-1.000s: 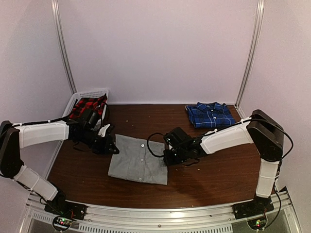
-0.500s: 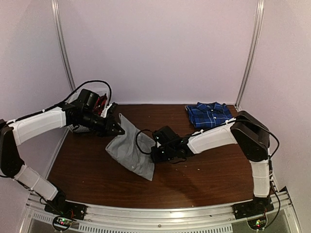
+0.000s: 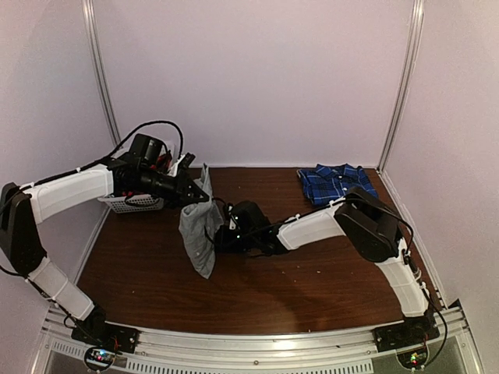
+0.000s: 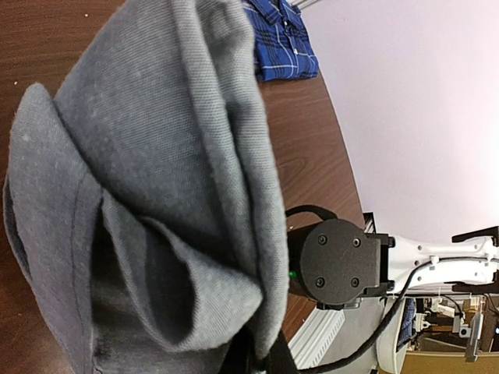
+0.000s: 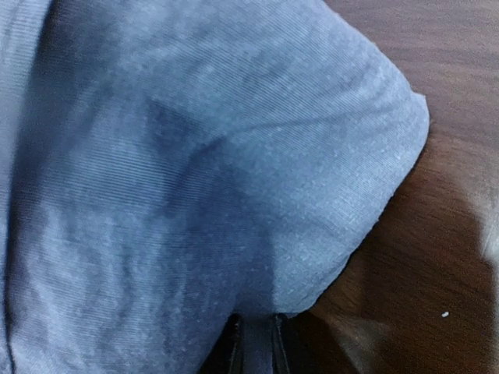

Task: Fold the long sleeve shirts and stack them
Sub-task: Turn over the square-folded shirt at the center of the board.

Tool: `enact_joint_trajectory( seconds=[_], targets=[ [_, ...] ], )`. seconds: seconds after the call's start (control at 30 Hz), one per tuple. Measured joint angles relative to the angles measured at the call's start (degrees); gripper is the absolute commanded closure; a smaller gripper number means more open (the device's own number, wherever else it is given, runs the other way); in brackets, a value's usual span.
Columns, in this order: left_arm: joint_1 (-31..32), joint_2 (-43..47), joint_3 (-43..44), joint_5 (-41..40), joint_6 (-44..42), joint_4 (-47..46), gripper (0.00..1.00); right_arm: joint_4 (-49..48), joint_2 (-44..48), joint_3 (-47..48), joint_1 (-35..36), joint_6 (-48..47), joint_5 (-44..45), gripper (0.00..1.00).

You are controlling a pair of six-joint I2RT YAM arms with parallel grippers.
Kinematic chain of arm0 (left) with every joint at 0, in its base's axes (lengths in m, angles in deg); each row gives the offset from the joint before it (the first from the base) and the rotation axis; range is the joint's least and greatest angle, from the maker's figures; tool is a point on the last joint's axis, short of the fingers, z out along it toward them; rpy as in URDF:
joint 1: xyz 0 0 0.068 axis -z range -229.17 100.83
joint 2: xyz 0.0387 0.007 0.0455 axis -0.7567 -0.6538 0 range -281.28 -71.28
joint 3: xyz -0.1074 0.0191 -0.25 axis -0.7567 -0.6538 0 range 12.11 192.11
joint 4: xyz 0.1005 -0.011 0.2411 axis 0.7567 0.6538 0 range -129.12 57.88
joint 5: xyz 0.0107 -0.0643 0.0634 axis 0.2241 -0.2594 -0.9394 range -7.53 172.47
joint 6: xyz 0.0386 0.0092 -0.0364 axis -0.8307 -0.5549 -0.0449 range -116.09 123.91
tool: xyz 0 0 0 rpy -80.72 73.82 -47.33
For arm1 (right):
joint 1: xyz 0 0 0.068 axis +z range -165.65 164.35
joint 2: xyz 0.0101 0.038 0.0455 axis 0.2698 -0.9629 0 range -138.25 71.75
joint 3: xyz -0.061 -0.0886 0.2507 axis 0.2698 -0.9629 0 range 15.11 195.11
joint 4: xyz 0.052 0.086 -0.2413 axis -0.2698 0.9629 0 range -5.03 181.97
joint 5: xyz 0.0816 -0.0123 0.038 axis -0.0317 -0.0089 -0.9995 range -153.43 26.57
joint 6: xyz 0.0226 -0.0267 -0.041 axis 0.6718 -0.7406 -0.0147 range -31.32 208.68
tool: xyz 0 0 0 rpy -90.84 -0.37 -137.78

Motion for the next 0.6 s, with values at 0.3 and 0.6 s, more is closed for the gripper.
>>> enact_joint_trajectory(
  seconds=[0.3,0.6],
  targets=[
    [0.0,-0.61,0.31,0.02,0.33,-0.44,1.0,-4.24,0.04,-2.25,-1.16,1.33,-1.6,0.77],
    [0.0,-1.64,1.05,0.13,0.46,-0.46,1.0,-5.27,2.97,-7.39,-3.54,1.25,-1.57,0.76]
  ],
)
